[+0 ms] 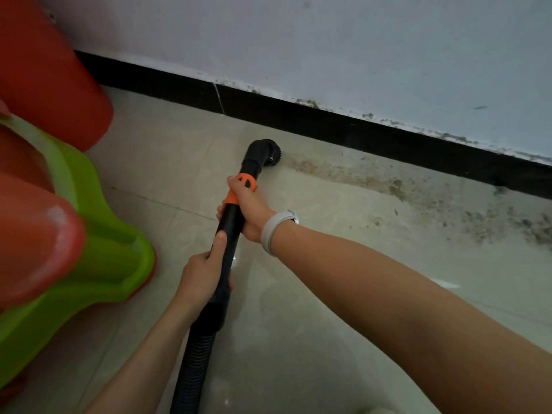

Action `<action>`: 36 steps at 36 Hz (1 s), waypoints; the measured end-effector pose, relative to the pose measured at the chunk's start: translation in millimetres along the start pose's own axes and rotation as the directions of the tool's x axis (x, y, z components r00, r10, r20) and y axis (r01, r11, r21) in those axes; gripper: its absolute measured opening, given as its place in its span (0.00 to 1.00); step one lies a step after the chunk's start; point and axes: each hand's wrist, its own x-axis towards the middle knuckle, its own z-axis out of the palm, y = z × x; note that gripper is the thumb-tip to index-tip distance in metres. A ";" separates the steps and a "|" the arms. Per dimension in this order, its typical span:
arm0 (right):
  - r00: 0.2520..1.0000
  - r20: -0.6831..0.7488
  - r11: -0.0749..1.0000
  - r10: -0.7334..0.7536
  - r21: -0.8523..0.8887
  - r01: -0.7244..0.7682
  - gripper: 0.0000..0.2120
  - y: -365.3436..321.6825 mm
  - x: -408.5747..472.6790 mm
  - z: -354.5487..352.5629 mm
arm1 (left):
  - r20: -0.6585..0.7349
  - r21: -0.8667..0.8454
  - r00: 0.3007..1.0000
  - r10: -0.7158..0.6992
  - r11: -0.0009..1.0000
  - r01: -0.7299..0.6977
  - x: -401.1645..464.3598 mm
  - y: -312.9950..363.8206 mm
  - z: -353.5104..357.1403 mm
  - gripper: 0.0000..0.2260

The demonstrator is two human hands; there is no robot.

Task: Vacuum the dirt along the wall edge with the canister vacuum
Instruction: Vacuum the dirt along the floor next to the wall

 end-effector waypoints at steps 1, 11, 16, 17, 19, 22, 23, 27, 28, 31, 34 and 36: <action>1.000 0.012 1.000 0.008 0.005 -0.008 0.10 2.0 1.2 2.6 | 0.002 -0.018 1.000 -0.019 1.000 0.019 2.5 -0.3 -1.4 0.35; 0.999 -0.035 0.999 0.003 -0.046 -0.005 0.11 5.7 2.4 6.2 | 0.060 -0.049 0.996 -0.062 0.997 0.065 4.0 -0.6 -0.7 0.36; 0.997 -0.073 0.999 0.002 -0.040 -0.005 0.11 11.9 -0.4 -6.0 | 0.099 -0.009 0.994 -0.053 0.998 0.054 -1.5 -4.3 5.4 0.36; 0.997 -0.082 0.999 0.002 -0.044 -0.006 0.11 10.7 -0.5 -7.8 | 0.106 -0.008 0.993 -0.054 0.998 0.055 -1.0 -3.5 7.3 0.36; 0.996 -0.092 0.998 0.004 -0.057 -0.010 0.11 5.4 0.3 -8.1 | 0.120 -0.025 0.991 -0.064 0.997 0.067 1.0 0.2 10.8 0.37; 0.996 -0.091 0.997 0.028 -0.073 -0.035 0.11 -9.2 5.5 -1.6 | 0.119 -0.064 0.990 -0.077 0.994 0.085 8.8 9.7 12.9 0.37; 0.995 -0.086 0.996 0.042 -0.076 -0.049 0.11 -14.7 6.7 1.5 | 0.108 -0.073 0.991 -0.083 0.993 0.091 12.4 14.4 12.3 0.37; 0.994 -0.060 0.992 0.087 -0.091 -0.092 0.14 -31.1 10.3 10.0 | 0.094 -0.070 0.990 -0.104 0.991 0.110 23.7 28.0 7.2 0.37; 0.994 -0.056 0.992 0.091 -0.084 -0.095 0.14 -32.5 10.1 9.5 | 0.099 -0.066 0.990 -0.102 0.992 0.109 24.5 29.0 6.2 0.37; 0.995 -0.055 0.994 0.089 -0.055 -0.092 0.13 -31.8 7.5 5.9 | 0.100 -0.037 0.992 -0.083 0.996 0.087 24.6 27.8 6.6 0.37; 0.995 -0.070 0.996 0.078 -0.032 -0.080 0.13 -29.6 4.8 2.1 | 0.114 -0.017 0.991 -0.067 0.997 0.070 23.3 27.9 6.7 0.37; 0.994 -0.081 0.997 0.071 -0.018 -0.072 0.13 -29.6 2.2 -2.7 | 0.140 -0.005 0.988 -0.061 0.998 0.062 22.4 29.9 6.7 0.37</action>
